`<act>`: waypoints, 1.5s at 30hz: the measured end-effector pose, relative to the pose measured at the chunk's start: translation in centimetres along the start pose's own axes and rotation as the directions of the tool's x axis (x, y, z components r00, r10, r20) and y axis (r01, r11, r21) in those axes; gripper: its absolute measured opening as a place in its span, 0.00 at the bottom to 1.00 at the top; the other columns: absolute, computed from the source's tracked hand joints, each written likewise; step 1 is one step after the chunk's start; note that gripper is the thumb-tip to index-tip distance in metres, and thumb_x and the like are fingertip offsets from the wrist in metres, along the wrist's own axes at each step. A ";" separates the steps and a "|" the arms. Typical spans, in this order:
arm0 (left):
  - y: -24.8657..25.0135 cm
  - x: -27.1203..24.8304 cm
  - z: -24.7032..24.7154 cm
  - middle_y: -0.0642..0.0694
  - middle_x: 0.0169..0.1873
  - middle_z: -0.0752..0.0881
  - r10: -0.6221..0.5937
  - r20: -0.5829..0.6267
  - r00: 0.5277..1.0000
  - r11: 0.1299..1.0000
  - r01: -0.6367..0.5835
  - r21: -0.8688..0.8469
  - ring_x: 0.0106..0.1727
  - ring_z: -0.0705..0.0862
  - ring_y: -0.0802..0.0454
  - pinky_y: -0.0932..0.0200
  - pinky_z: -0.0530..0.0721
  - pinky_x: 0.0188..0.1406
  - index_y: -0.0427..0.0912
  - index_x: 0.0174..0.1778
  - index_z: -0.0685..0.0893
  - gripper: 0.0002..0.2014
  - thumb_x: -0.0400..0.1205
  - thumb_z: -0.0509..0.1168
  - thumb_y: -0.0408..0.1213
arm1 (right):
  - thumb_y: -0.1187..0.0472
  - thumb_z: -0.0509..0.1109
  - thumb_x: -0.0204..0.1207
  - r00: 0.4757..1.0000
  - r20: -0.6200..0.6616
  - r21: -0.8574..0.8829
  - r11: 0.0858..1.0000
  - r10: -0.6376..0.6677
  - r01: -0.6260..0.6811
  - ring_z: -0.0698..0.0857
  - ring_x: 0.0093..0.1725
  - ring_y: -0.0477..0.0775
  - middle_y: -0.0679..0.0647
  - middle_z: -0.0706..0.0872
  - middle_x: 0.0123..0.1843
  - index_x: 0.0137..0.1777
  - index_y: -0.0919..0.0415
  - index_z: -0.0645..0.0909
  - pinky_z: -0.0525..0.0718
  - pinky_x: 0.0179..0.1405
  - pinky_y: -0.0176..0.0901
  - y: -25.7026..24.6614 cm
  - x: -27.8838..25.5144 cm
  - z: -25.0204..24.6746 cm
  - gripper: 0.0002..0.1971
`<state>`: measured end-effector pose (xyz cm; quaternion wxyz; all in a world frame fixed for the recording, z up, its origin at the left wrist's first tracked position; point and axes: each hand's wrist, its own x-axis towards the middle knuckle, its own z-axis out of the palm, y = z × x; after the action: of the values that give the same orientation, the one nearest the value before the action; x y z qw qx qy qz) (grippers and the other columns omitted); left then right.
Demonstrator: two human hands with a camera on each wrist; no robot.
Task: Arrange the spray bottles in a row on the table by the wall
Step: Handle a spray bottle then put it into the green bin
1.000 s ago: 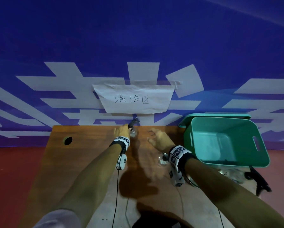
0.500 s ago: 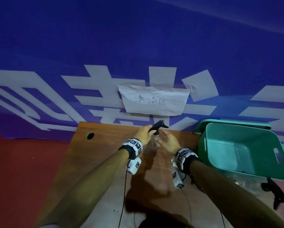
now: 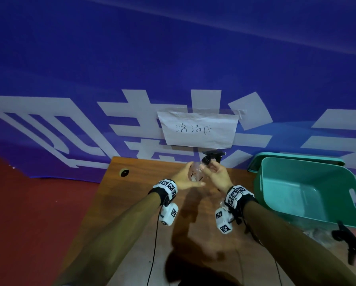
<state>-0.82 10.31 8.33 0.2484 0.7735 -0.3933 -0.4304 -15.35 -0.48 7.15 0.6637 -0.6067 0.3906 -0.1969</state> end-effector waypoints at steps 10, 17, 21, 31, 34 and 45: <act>1.6 0.2 1.3 0.51 0.55 0.85 -0.044 -0.137 0.990 0.998 0.037 -0.058 0.53 0.83 0.52 0.50 0.85 0.54 0.54 0.57 0.76 0.32 0.61 0.81 0.55 | 0.43 0.67 0.87 0.992 -0.126 -0.152 0.988 -0.029 0.009 0.80 0.62 0.47 0.49 0.82 0.62 0.87 0.62 0.66 0.75 0.61 0.38 -2.3 -2.0 0.2 0.35; 2.9 -0.7 1.4 0.46 0.64 0.81 -0.005 -0.127 0.992 1.000 0.001 -0.029 0.60 0.82 0.49 0.57 0.81 0.53 0.45 0.72 0.70 0.37 0.70 0.80 0.39 | 0.32 0.64 0.81 0.968 -0.225 -0.415 0.910 -0.109 0.006 0.80 0.31 0.55 0.52 0.82 0.30 0.38 0.58 0.72 0.76 0.32 0.48 -2.3 -2.2 -0.4 0.27; 2.6 -1.2 1.3 0.49 0.70 0.78 0.005 -0.081 0.997 1.000 -0.003 0.020 0.67 0.80 0.49 0.51 0.82 0.65 0.44 0.80 0.68 0.43 0.70 0.80 0.41 | 0.32 0.69 0.78 0.968 -0.249 -0.303 0.949 0.008 -0.086 0.76 0.28 0.53 0.50 0.78 0.25 0.31 0.55 0.70 0.73 0.31 0.46 -2.6 -1.9 -0.6 0.28; 3.8 -1.6 3.6 0.48 0.54 0.83 0.086 -0.233 0.969 0.986 -0.049 0.158 0.52 0.84 0.48 0.57 0.85 0.46 0.45 0.62 0.71 0.32 0.68 0.82 0.41 | 0.46 0.68 0.77 0.919 -0.379 -0.212 0.955 0.113 -0.205 0.83 0.33 0.56 0.56 0.86 0.32 0.36 0.67 0.84 0.75 0.31 0.45 -3.1 -1.6 0.0 0.22; 4.1 -1.7 3.5 0.50 0.58 0.78 0.062 -0.182 0.981 0.988 -0.035 0.149 0.55 0.80 0.50 0.57 0.81 0.50 0.42 0.71 0.70 0.37 0.70 0.81 0.40 | 0.45 0.69 0.77 0.924 -0.357 -0.197 0.956 0.139 -0.220 0.81 0.32 0.58 0.56 0.85 0.32 0.34 0.67 0.82 0.74 0.30 0.45 -2.8 -1.6 -0.5 0.23; 4.7 -1.0 3.2 0.48 0.56 0.81 0.100 -0.170 0.980 0.973 -0.060 0.225 0.54 0.83 0.49 0.56 0.86 0.52 0.47 0.62 0.70 0.32 0.69 0.82 0.36 | 0.39 0.67 0.73 0.931 -0.345 -0.119 0.978 0.121 -0.171 0.79 0.28 0.56 0.58 0.83 0.26 0.32 0.71 0.82 0.81 0.34 0.51 -1.7 -1.3 -1.3 0.30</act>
<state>-5.76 8.35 10.60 0.2139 0.8153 -0.4451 -0.3023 -16.78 -0.64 9.19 0.5538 -0.5807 0.5555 -0.2181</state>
